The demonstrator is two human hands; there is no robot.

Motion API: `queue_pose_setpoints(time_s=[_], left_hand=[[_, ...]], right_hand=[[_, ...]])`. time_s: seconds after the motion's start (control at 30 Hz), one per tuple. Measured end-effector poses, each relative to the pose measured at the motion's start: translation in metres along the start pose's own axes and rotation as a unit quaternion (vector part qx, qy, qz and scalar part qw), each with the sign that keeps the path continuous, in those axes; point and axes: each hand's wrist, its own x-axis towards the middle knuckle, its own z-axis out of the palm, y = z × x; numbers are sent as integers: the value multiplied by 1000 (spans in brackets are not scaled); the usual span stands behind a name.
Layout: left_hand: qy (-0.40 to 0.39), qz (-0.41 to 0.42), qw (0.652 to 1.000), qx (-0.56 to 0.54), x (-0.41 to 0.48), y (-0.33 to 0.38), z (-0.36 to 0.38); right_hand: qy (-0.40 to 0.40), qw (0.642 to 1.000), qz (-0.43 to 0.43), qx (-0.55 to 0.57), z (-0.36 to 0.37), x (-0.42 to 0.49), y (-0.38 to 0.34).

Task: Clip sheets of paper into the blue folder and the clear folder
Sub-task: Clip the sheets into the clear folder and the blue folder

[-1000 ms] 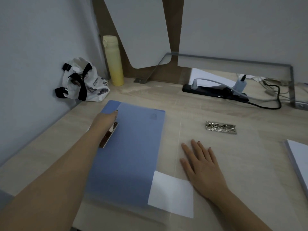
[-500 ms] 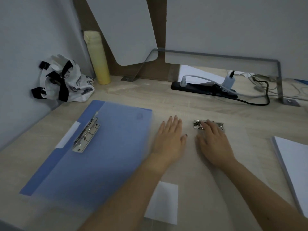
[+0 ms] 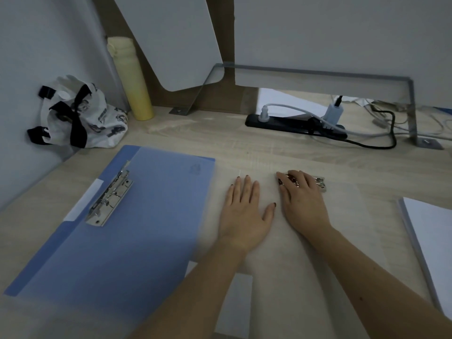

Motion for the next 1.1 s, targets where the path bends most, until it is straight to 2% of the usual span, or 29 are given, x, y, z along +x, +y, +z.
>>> queue_pose_setpoints(time_s=[0.07, 0.17, 0.3, 0.43, 0.57, 0.7, 0.87, 1.0, 1.07, 1.1], left_hand=[[-4, 0, 1000, 1, 0, 0, -1], [1, 0, 1000, 6, -1, 0, -2], [-10, -1, 1000, -1, -2, 0, -3], [-7, -2, 1000, 4, -1, 0, -3], [-9, -4, 1000, -1, -1, 1, -3], [-23, -6, 1000, 10, -1, 3, -4], [-60, -23, 998, 3, -6, 11, -15], [-22, -4, 994, -111, -27, 49, -28], [-23, -1, 970, -243, -41, 86, -32], [-47, -11, 943, -329, -49, 107, -35]], right_hand=[[-7, 1000, 3, 11, 0, 0, 1], [34, 998, 9, 48, -3, 3, -2], [80, 965, 130, 213, -23, 20, -3], [119, 928, 229, 269, -35, 27, 25], [105, 935, 261, 219, -40, 20, 56], [88, 936, 261, 218, -63, 6, 76], [-14, 945, 250, 210, -125, -40, 104], [-14, 933, 292, 210, -168, -103, 127], [-20, 932, 311, 185, -176, -131, 135], [-24, 932, 317, 172, -177, -144, 138]])
